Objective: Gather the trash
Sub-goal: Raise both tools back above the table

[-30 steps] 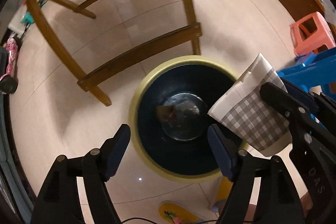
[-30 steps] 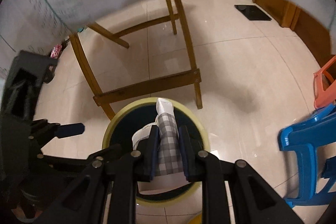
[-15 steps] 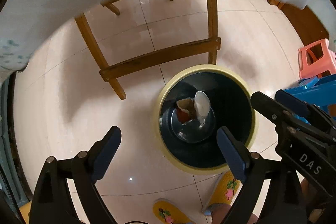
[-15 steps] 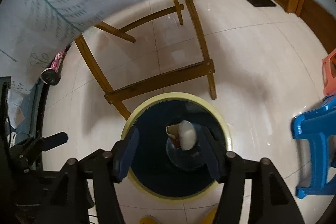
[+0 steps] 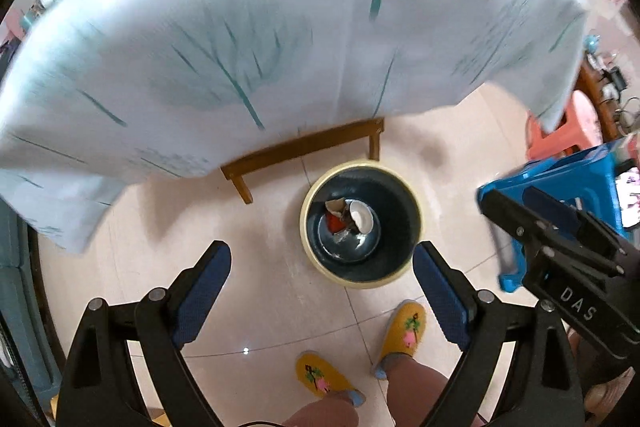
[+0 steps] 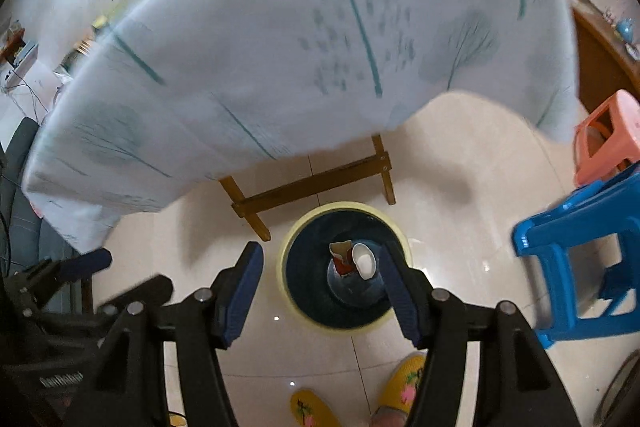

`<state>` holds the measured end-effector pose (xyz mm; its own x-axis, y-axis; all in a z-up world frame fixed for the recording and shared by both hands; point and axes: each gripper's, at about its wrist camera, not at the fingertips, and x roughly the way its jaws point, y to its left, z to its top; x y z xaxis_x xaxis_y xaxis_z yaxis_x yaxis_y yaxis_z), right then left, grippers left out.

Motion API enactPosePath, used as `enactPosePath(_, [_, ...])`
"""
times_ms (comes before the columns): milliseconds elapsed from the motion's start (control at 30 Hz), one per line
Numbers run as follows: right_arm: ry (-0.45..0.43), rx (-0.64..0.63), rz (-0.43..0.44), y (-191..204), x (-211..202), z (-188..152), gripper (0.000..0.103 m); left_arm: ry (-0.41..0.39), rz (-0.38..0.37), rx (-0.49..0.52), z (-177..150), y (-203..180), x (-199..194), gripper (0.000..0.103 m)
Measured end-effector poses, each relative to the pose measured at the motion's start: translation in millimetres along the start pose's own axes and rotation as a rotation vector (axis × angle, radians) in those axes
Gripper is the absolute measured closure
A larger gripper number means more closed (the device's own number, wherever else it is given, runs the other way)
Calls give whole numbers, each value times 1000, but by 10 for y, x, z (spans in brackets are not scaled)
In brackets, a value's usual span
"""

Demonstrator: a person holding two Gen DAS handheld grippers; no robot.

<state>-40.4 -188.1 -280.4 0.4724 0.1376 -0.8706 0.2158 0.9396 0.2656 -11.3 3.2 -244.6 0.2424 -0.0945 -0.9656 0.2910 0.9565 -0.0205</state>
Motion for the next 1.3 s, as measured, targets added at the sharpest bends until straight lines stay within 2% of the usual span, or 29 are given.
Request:
enactPosePath(267, [-59, 9, 2, 320, -1096, 141, 42, -84, -62, 49, 161, 43, -1126, 12])
enactPosePath(500, [-173, 7, -7, 567, -1786, 231, 42, -154, -127, 77, 170, 162, -1759, 14])
enactPosePath(633, [-249, 21, -11, 669, -2113, 296, 42, -199, -144, 92, 204, 198, -1975, 14])
enactPosePath(800, [-311, 24, -24, 730, -2342, 379, 42, -270, -145, 115, 237, 181, -2244, 14])
enactPosePath(933, [-345, 14, -25, 744, -2457, 480, 42, -290, -159, 107, 359, 168, -2361, 14])
enactPosePath(1100, [-367, -20, -20, 696, -2450, 687, 42, -297, -172, 54, 651, 160, -2375, 14])
enactPosePath(1300, [-362, -75, 4, 451, -2301, 1200, 42, -298, -159, -11, 1164, 26, -2258, 14])
